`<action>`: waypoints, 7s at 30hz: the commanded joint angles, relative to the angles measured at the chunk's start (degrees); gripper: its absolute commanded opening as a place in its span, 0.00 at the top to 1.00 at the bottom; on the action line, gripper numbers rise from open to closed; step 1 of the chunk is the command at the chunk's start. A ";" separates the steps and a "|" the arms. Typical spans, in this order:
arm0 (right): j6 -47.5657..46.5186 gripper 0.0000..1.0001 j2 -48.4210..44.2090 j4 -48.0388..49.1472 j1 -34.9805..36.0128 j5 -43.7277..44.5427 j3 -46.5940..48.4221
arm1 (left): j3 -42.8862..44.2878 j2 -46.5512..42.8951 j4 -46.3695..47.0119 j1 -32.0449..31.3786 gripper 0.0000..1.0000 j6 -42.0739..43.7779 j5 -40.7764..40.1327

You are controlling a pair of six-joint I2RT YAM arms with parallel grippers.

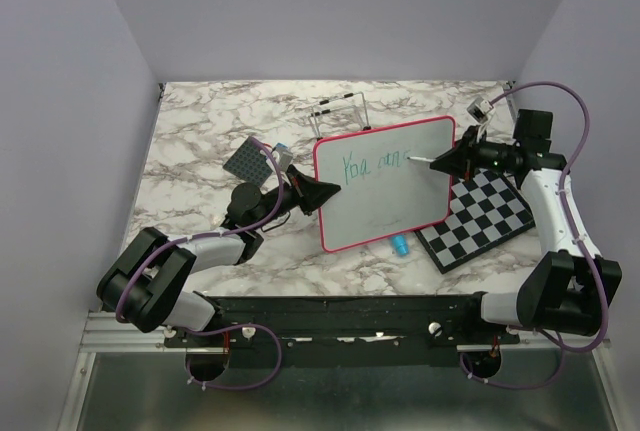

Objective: Write a sentence on the whiteboard

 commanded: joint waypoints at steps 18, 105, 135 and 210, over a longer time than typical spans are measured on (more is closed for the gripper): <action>-0.57 0.99 -0.75 0.77 -0.53 2.29 -0.33 | 0.65 0.87 -4.39 -0.27 1.00 7.19 0.65; 6.37 0.99 3.82 3.14 -5.54 -0.35 6.52 | 1.44 2.46 -4.13 -0.27 1.00 7.28 1.62; 1.61 0.99 2.32 -1.88 -5.54 -0.26 5.81 | 0.91 2.81 -3.69 -0.27 1.00 7.19 1.36; -6.82 0.99 -1.54 -7.06 -10.55 -4.13 3.35 | 0.65 3.34 -3.16 -0.27 1.00 7.36 1.36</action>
